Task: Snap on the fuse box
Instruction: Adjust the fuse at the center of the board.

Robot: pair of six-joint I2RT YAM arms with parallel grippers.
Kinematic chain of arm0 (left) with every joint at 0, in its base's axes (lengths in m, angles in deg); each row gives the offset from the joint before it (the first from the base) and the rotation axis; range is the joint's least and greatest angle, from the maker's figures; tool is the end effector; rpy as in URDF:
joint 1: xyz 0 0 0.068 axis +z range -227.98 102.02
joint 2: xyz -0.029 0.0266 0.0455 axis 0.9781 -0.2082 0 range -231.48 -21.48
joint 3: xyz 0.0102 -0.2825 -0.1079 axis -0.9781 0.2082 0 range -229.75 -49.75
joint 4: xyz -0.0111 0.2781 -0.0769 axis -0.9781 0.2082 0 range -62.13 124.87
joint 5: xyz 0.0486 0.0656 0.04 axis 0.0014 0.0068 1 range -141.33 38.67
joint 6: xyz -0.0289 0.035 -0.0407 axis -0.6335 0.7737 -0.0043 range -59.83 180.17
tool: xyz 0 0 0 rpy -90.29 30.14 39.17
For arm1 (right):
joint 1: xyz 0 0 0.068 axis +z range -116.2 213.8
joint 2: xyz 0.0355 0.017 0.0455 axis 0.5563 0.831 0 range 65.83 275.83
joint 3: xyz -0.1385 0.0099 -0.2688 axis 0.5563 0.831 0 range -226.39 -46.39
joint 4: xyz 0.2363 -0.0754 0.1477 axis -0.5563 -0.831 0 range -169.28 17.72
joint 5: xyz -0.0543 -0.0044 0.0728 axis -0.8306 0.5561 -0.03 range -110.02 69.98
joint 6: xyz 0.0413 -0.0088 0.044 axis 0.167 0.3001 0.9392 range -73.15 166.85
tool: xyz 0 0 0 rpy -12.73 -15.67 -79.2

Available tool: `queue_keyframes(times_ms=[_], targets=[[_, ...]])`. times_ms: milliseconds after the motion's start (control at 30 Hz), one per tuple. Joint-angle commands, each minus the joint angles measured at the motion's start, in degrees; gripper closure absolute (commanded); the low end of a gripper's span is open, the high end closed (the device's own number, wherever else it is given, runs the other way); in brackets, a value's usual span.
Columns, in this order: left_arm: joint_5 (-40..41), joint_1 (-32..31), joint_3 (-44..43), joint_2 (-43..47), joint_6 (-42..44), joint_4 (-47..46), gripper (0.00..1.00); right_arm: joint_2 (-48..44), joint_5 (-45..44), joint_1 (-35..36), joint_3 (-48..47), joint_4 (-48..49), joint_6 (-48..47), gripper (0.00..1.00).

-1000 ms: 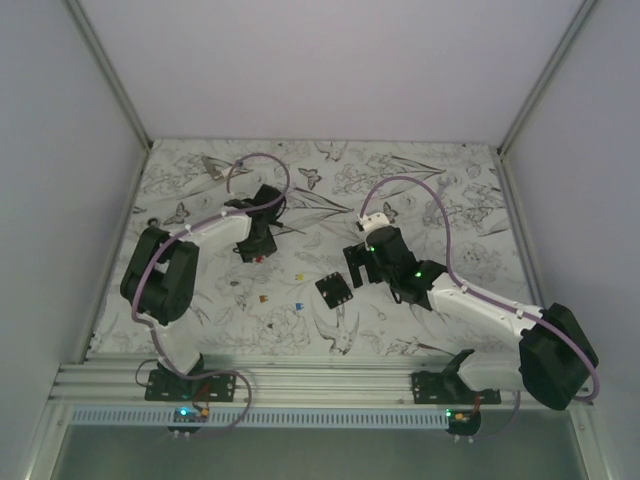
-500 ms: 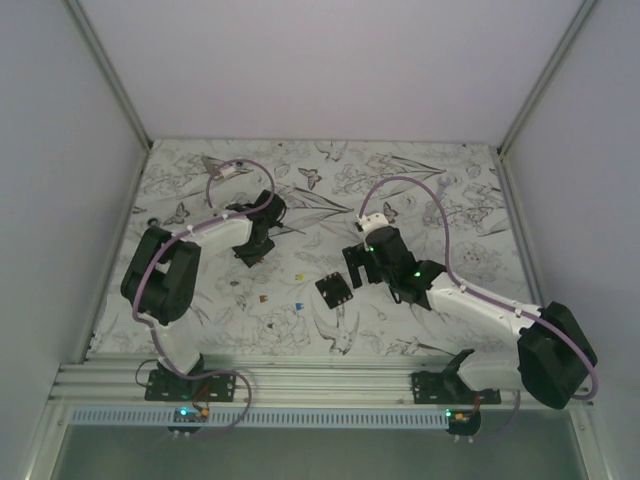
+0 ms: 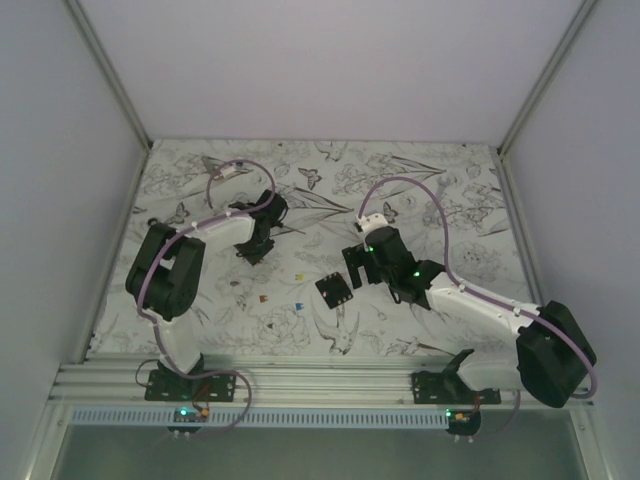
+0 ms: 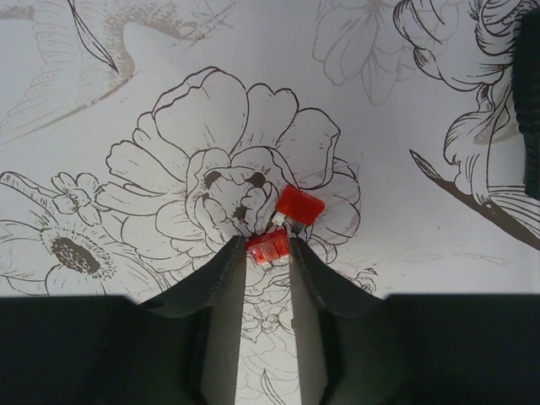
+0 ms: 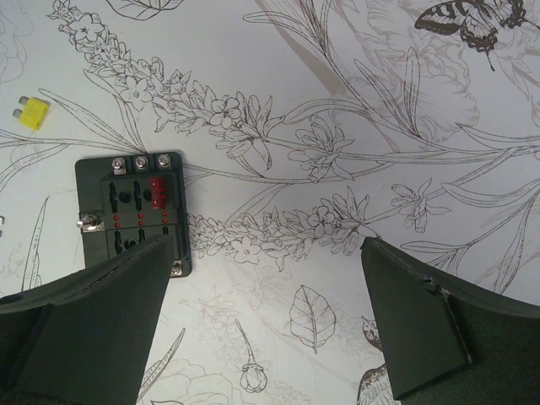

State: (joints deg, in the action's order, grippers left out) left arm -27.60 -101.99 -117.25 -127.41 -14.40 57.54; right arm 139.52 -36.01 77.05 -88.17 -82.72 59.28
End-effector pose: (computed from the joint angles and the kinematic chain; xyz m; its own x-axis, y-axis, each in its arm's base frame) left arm 0.3691 -0.1444 0.1662 -0.4523 -0.7646 -0.4592 -0.7544 0.6026 -0.2602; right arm 0.2187 0.1886 0.2229 -0.5890 -0.2701 -0.7617 -0.3929 0.9193 -0.0222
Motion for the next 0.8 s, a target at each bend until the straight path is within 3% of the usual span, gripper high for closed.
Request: queue_keyframes(times_ms=[0, 100, 233, 500, 600, 767], targets=[[-1.6, -0.4, 0.8, -1.2, 0.0, 2.2, 0.75, 0.1, -0.1, -0.4, 0.1, 2.0, -0.4, 0.0], [-2.5, -0.8, 1.3, -0.8, 2.0, 2.2, 0.83, -0.1, 0.0, -0.4, 0.2, 1.9, -0.5, 0.0], [-4.5, -1.7, 0.6, -1.2, 7.8, 2.2, 0.86, -0.5, 0.0, -0.4, 0.3, 1.8, -0.5, 0.0], [-13.5, -6.6, -4.6, -3.9, 29.6, 2.2, 0.86, -1.2, 0.1, -0.4, 0.4, 1.8, -0.4, 0.0], [-14.9, -7.8, -4.7, -2.5, 34.2, 2.1, 0.83, -1.4, 0.1, -0.4, 0.5, 1.8, -0.3, 0.0], [-12.2, -8.0, -2.9, 1.7, 32.6, 1.5, 0.71, -1.4, 0.3, -0.4, 0.4, 1.8, -0.2, 0.0]])
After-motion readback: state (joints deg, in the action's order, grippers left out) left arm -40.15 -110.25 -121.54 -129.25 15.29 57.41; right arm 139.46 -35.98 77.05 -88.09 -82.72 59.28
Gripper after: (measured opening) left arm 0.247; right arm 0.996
